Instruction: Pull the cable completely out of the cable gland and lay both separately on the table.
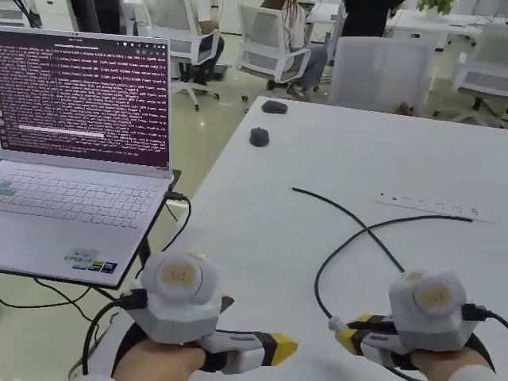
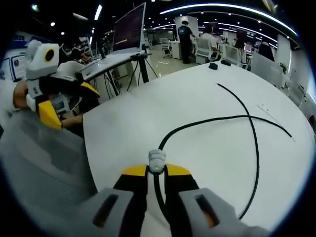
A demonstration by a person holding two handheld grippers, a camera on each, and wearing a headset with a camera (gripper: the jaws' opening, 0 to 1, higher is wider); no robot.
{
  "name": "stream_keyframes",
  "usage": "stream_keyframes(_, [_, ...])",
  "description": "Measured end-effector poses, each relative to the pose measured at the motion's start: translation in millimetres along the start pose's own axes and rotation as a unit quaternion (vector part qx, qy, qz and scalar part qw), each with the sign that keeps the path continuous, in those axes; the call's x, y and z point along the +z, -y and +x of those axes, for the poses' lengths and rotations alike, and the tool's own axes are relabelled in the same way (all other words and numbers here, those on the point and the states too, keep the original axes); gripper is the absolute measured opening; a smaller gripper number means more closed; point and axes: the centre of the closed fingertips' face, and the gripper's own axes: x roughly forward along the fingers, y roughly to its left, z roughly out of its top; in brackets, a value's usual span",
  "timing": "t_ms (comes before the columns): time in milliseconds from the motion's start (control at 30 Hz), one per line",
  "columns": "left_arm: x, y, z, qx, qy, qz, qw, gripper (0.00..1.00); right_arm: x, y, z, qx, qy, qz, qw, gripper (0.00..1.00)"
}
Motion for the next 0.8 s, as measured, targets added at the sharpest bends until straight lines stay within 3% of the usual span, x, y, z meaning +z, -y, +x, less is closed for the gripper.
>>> stream_keyframes(67, [4.6,2.0,-0.8,-0.007,0.009,0.0,0.9999,0.68,3.8,-4.4,-8.1,0.005,0.006,-0.007,0.9999,0.09])
stream_keyframes(200, [13.3,12.1,-1.1,-0.035,0.023,0.013,0.999,0.66,17.5,-17.3,-27.7,0.032,0.042,0.005,0.9986,0.09])
stream_keyframes(300, [22.8,23.7,-1.7,-0.067,0.037,0.048,0.996,0.65,24.2,-26.4,-43.0,0.043,0.055,-0.018,0.9974,0.09])
stream_keyframes(500, [45.3,39.5,-4.6,-0.114,0.059,0.095,0.9872,0.59,37.7,-34.9,-66.6,0.063,0.084,-0.012,0.9943,0.09])
stream_keyframes(600, [53.2,51.7,-4.6,-0.146,0.062,0.135,0.9781,0.56,44.7,-40.8,-77.1,0.075,0.099,-0.013,0.9921,0.09])
stream_keyframes(800, [68.6,83.7,-6.9,-0.221,0.075,0.206,0.9503,0.47,56.0,-54.0,-98.0,0.106,0.121,-0.046,0.9859,0.09])
